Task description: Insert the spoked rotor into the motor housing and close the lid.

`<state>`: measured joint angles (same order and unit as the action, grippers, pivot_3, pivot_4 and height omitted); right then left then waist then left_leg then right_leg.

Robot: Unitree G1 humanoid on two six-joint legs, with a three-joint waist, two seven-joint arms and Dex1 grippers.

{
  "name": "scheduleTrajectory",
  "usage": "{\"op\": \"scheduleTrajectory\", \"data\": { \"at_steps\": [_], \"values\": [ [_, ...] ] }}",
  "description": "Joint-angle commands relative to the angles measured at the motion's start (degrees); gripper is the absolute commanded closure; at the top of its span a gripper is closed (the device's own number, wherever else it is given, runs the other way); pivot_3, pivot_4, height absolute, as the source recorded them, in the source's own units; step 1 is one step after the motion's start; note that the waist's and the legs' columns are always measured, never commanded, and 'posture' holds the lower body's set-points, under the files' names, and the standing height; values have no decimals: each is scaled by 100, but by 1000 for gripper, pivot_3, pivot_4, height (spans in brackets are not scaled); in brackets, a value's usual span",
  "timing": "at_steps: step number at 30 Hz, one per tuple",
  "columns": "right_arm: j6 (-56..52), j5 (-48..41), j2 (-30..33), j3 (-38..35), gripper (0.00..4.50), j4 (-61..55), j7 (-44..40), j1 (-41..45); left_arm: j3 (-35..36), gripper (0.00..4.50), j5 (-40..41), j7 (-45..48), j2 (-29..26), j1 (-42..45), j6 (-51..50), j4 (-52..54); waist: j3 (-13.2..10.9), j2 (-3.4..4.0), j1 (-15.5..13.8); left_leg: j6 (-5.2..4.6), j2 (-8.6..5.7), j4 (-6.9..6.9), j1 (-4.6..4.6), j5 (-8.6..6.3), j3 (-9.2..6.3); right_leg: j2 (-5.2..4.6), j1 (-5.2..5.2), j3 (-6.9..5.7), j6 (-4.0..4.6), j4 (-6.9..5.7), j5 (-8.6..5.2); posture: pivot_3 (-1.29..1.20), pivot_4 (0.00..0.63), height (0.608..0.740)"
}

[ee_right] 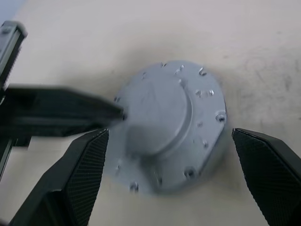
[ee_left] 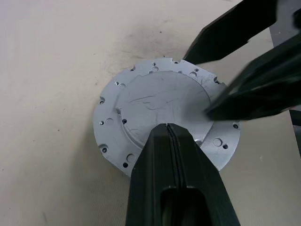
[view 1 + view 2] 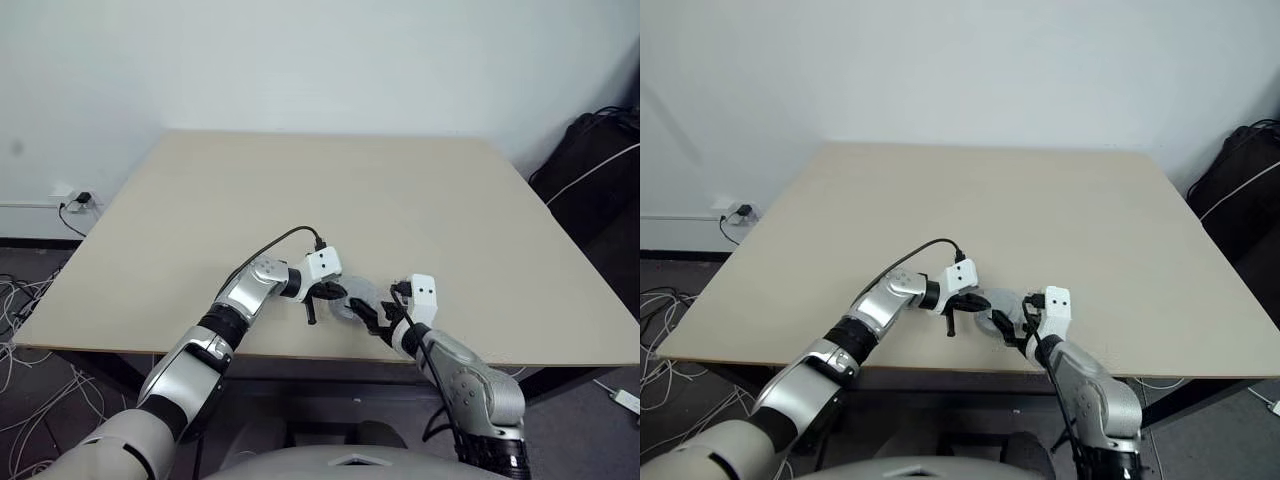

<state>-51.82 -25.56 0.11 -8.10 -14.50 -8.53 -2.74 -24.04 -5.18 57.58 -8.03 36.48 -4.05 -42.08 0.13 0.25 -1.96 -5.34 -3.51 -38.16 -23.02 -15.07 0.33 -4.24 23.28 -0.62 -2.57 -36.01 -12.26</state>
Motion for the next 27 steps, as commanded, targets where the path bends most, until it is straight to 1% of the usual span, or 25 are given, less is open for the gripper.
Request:
{"op": "scheduleTrajectory", "data": {
  "at_steps": [1,4,9,13,17,23,27],
  "values": [
    [-58,-198,-198,-328,8,172,287,308,-21,4500,-111,-4,-36,14,-39,-76,0,1,-1,0,0,0,0,0,0,0,0,0,-1,0,1,0,0,740],
    [-138,-328,-373,-588,8,360,493,482,-14,4500,-104,-3,-46,6,-49,-56,1,3,6,0,-2,6,0,0,0,-1,2,1,-22,1,13,0,0,740],
    [-532,-696,-481,-944,8,519,631,609,2,4500,-105,-2,-54,-14,-62,-27,4,8,31,1,-2,14,0,0,0,0,8,2,-21,1,13,0,0,740],
    [-1498,-1586,-553,-1462,8,686,494,733,7,4500,-111,-3,-60,-25,-68,-19,6,12,59,1,-2,17,0,0,0,0,9,3,-20,0,12,0,0,740],
    [-1930,-2264,-553,-1884,8,935,303,823,11,4500,-111,-2,-64,-30,-71,-11,9,17,87,1,-2,19,0,0,0,-1,9,3,-21,1,13,0,0,740],
    [-1957,-2699,-593,-2061,8,1181,151,864,16,4500,-119,14,-71,-42,-75,-4,13,25,142,1,-1,28,0,0,0,0,14,4,-21,1,13,0,0,740],
    [-1718,-2687,-674,-2061,8,1496,151,895,21,4500,-113,10,-65,-61,-73,2,13,26,205,1,-1,29,0,0,0,0,13,4,-22,1,13,0,0,740]
  ]
}}
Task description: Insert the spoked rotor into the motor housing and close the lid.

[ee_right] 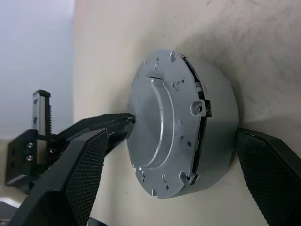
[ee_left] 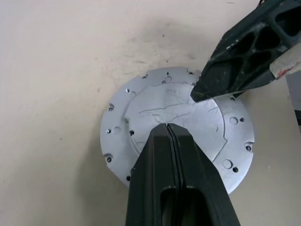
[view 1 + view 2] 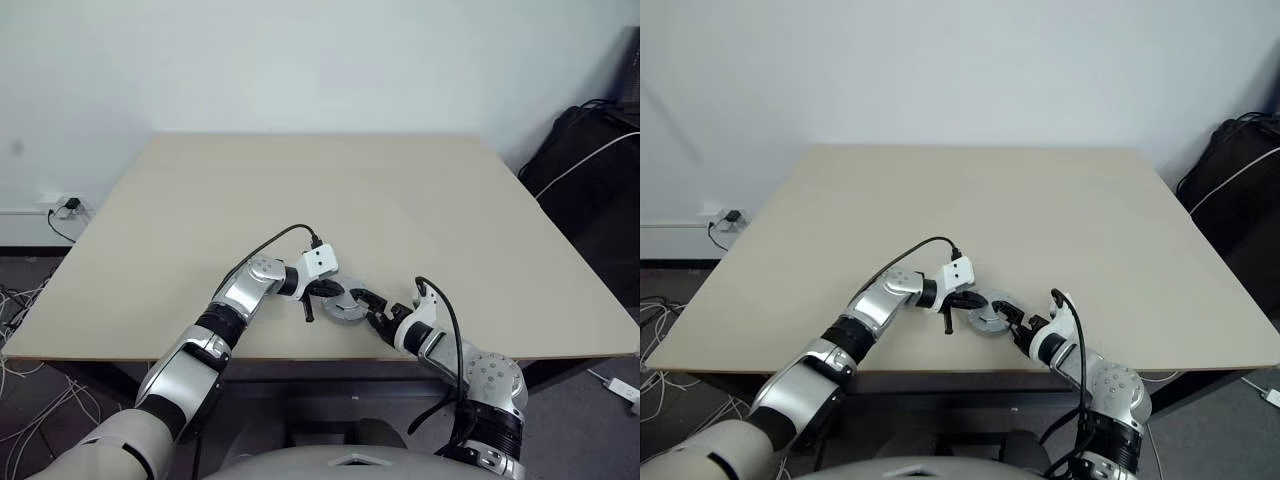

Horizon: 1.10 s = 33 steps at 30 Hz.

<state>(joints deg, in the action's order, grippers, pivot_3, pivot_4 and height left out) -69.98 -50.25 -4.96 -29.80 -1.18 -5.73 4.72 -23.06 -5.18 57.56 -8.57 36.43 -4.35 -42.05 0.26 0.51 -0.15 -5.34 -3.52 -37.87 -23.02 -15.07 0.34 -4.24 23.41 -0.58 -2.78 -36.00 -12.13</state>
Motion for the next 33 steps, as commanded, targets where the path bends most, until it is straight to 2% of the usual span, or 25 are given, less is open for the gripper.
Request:
{"op": "scheduleTrajectory", "data": {
  "at_steps": [1,8,12,16,19,20,33],
  "values": [
    [145,-192,-185,137,8,239,-134,140,-75,4500,-113,10,-14,-67,-44,2,1,1,48,0,0,-1,0,0,0,0,0,0,-1,0,0,0,0,740],
    [137,-281,-165,360,8,309,-317,49,-78,4500,-115,31,-61,-149,-68,57,5,6,106,0,1,-2,5,0,-1,0,-4,2,-3,-5,2,0,0,740],
    [32,-441,-114,421,891,175,-517,-2,-79,4500,-118,42,-85,-182,-81,82,5,7,107,0,3,0,5,0,-1,3,0,2,-2,-5,1,0,0,740],
    [-35,-491,-92,492,2228,81,-593,-57,-83,4500,-120,45,-97,-196,-104,104,3,9,112,0,2,1,-3,0,1,1,7,6,-2,-3,1,0,0,740],
    [24,-434,-109,487,3017,121,-523,-66,-64,4500,-128,52,-125,-218,-113,123,2,16,110,0,2,-1,-2,0,1,-2,4,7,-1,-4,1,0,0,740],
    [38,-432,-116,482,3156,121,-512,-67,-58,4500,-133,58,-138,-227,-114,130,4,18,108,0,2,-1,-2,0,2,-2,3,6,-1,-3,1,0,0,740],
    [281,-357,-191,597,3166,-31,-451,-135,-16,4500,-129,75,-307,-375,-195,290,5,21,108,0,2,-1,2,0,1,1,1,6,-2,-4,2,0,0,740]
  ]
}}
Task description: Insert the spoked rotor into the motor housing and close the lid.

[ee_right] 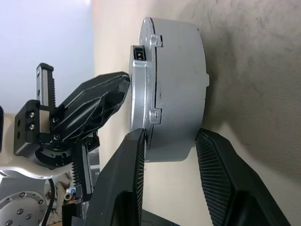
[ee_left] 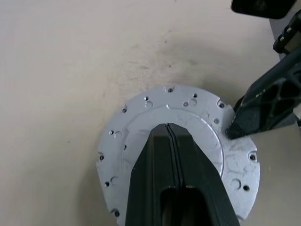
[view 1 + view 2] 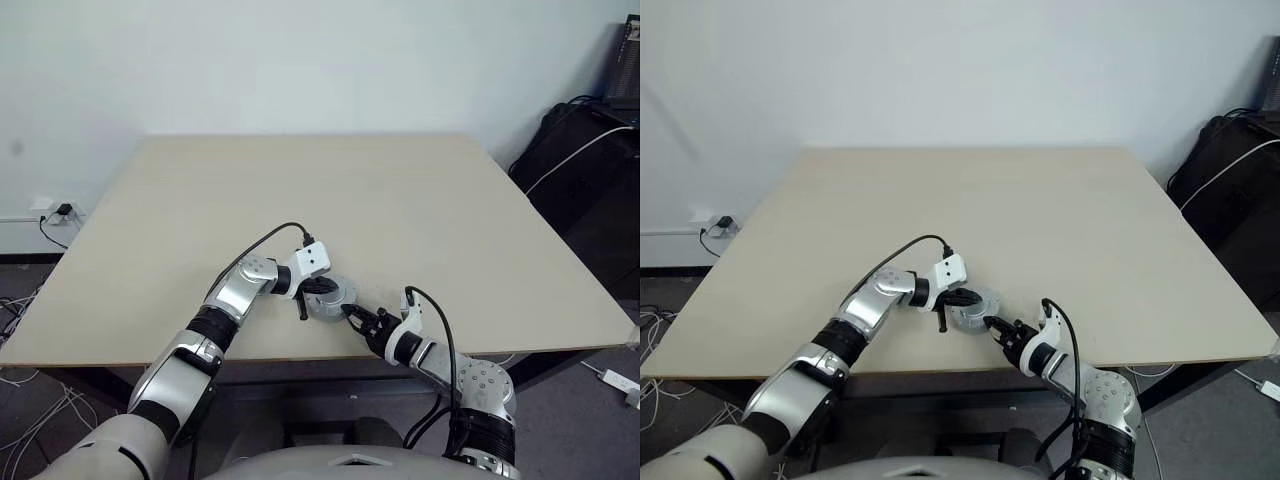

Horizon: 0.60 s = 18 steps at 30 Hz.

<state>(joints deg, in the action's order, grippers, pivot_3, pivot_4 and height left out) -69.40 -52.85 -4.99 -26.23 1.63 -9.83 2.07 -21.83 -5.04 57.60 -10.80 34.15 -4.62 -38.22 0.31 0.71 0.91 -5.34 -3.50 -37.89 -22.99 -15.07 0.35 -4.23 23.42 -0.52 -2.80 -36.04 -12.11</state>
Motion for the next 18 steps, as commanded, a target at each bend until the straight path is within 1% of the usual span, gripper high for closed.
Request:
{"op": "scheduleTrajectory", "data": {
  "at_steps": [1,4,7,8,10,15,16,18],
  "values": [
    [274,-79,-191,261,3166,-311,-25,130,-140,4500,-140,70,-89,-149,-172,-89,0,1,4,0,0,0,0,0,0,0,0,1,1,0,-1,0,0,740],
    [560,88,-198,387,3166,-323,4,141,-135,4500,-133,73,-128,-172,-187,-63,1,2,6,0,0,0,2,0,0,0,-1,1,4,0,-1,0,0,740],
    [676,37,-222,389,3166,-260,28,158,-124,4500,-134,78,-155,-193,-201,-37,5,8,-1,0,0,-1,2,0,0,-1,-3,0,5,0,-1,0,0,740],
    [696,11,-222,403,2437,-246,23,159,-115,4500,-136,79,-169,-203,-209,-24,5,8,-7,0,0,-1,3,0,0,-1,-3,0,4,0,0,0,0,740],
    [726,-20,-225,416,1869,-227,30,164,-104,4500,-139,83,-192,-221,-222,0,4,9,-14,0,0,-1,1,0,0,0,-1,0,3,0,0,0,0,740],
    [781,-145,-269,411,194,-181,46,199,-100,4500,-138,92,-232,-274,-256,68,4,9,-6,0,0,2,0,0,0,0,1,0,1,2,0,0,0,740],
    [792,-165,-262,428,21,-176,55,197,-102,4500,-137,91,-234,-280,-264,77,4,9,-2,0,0,3,0,0,0,0,1,1,2,3,0,0,0,740],
    [818,-207,-245,444,21,-166,66,192,-106,4500,-137,87,-231,-285,-280,91,4,9,-3,0,0,2,1,0,0,-1,0,2,4,3,-1,0,0,740]
  ]
}}
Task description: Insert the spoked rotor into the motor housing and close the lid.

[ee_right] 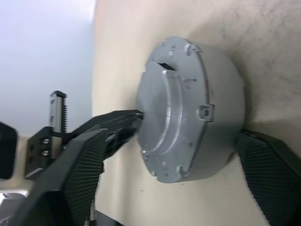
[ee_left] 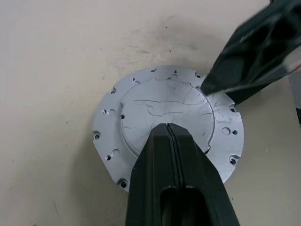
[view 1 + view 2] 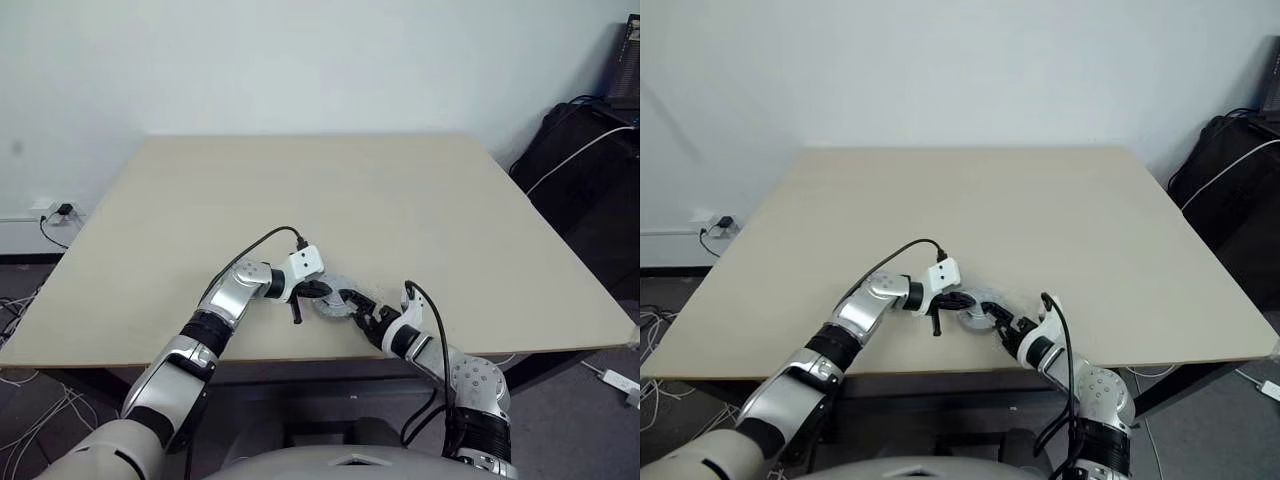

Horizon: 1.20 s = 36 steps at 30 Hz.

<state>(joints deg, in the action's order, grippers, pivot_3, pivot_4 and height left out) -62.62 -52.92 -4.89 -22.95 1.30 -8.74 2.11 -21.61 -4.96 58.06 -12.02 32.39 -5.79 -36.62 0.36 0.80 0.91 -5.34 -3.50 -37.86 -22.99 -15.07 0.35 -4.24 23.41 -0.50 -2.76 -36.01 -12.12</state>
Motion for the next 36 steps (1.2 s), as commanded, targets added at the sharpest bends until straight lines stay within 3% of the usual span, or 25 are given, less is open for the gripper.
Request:
{"op": "scheduleTrajectory", "data": {
  "at_steps": [1,14,20,28,36],
  "values": [
    [167,-223,-260,109,21,-127,-46,188,-128,4500,-144,38,-108,-109,-170,-67,-1,1,-8,0,0,0,0,0,0,-1,0,0,2,0,-1,0,0,740],
    [38,-538,-150,390,21,-359,-522,159,-126,4500,-143,41,-133,-120,-200,-43,-5,5,-4,0,0,1,-1,0,0,0,1,-1,2,0,-1,0,0,740],
    [404,-543,-314,141,21,-236,-289,263,-115,4500,-149,45,-138,-137,-211,-41,-5,6,-21,0,0,0,-1,0,0,-2,0,-1,3,0,-2,0,0,740],
    [361,-593,-240,334,21,-213,-325,221,-118,4500,-142,54,-154,-175,-238,5,-5,6,-30,0,0,3,-2,0,0,-2,0,-2,1,4,-1,0,0,740],
    [121,-604,-211,438,2545,-328,-286,140,-112,4500,-136,39,-146,-189,-243,13,-10,13,-29,0,0,5,-3,0,0,-4,2,-3,4,5,-3,0,0,740]
  ]
}}
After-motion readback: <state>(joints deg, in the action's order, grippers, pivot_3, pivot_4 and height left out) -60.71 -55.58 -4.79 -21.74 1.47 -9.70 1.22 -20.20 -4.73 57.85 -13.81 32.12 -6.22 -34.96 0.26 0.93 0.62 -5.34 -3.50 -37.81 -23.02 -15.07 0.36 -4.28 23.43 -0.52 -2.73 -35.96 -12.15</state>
